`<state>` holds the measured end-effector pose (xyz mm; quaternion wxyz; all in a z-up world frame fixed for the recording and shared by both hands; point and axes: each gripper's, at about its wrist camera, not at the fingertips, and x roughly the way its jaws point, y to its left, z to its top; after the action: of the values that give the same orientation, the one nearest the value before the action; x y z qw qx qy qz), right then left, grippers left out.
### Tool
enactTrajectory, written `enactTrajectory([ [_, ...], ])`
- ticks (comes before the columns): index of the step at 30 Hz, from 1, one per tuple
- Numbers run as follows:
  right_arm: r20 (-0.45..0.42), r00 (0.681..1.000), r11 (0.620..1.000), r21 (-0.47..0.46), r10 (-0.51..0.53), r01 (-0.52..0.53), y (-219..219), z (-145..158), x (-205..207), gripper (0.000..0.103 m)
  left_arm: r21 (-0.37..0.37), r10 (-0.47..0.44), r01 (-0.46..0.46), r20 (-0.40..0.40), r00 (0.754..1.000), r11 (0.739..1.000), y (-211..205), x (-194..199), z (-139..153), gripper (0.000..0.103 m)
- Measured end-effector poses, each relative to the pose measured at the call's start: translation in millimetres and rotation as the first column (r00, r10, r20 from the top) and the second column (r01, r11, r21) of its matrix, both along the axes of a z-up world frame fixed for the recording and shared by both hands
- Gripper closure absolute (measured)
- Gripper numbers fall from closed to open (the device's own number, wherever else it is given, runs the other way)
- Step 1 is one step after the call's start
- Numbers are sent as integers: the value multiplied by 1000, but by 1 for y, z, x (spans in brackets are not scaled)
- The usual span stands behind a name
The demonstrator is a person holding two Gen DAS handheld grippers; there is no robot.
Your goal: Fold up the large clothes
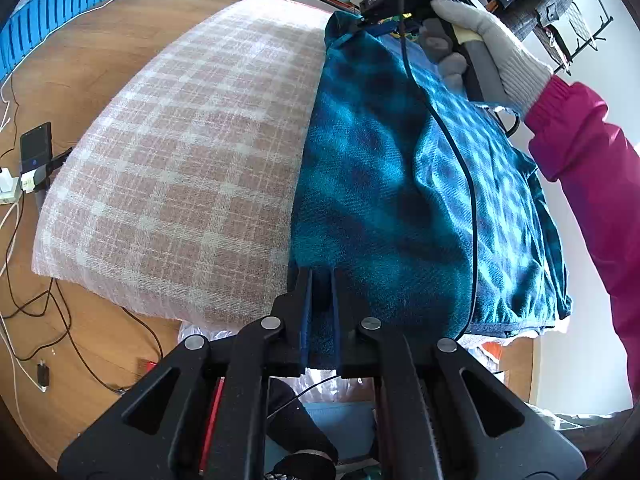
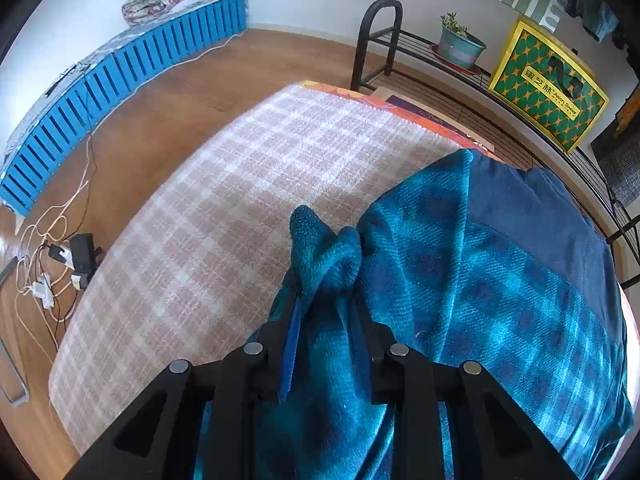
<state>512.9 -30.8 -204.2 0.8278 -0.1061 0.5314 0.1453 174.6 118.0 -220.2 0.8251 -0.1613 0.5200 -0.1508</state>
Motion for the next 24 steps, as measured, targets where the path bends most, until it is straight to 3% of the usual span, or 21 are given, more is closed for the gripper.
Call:
enactTrajectory([
  [3, 27, 999, 994, 99, 33, -35, -31, 30, -26, 75, 37, 40, -42, 49, 998, 998, 7, -8, 10, 93],
  [6, 14, 998, 977, 205, 61, -62, -65, 46, -57, 75, 1, 69, -69, 103, 992, 998, 11, -18, 26, 93],
  [9, 7, 995, 954, 286, 95, -93, -82, 44, -85, 74, -34, 3, 2, 145, 989, 999, -7, -23, 36, 93],
  [14, -41, 981, 954, 245, 190, -175, -63, 9, -113, 75, -99, -113, 118, 62, 992, 988, -52, -13, 18, 93],
  [17, -22, 978, 977, 56, 209, -208, -57, -18, -122, 80, -124, -144, 143, 2, 990, 982, -69, -5, 0, 93],
  [19, -40, 990, 990, -32, 134, -135, -71, -36, -112, 79, -129, -146, 137, -61, 987, 982, -76, 4, -19, 93],
  [21, -84, 995, 998, 25, 60, -58, -90, -41, -104, 77, -145, -153, 138, -101, 983, 980, -79, 11, -29, 93],
  [24, -53, 998, 994, 105, 41, -35, -110, -17, -121, 73, -184, -108, 96, -58, 992, 978, -60, 9, -6, 93],
])
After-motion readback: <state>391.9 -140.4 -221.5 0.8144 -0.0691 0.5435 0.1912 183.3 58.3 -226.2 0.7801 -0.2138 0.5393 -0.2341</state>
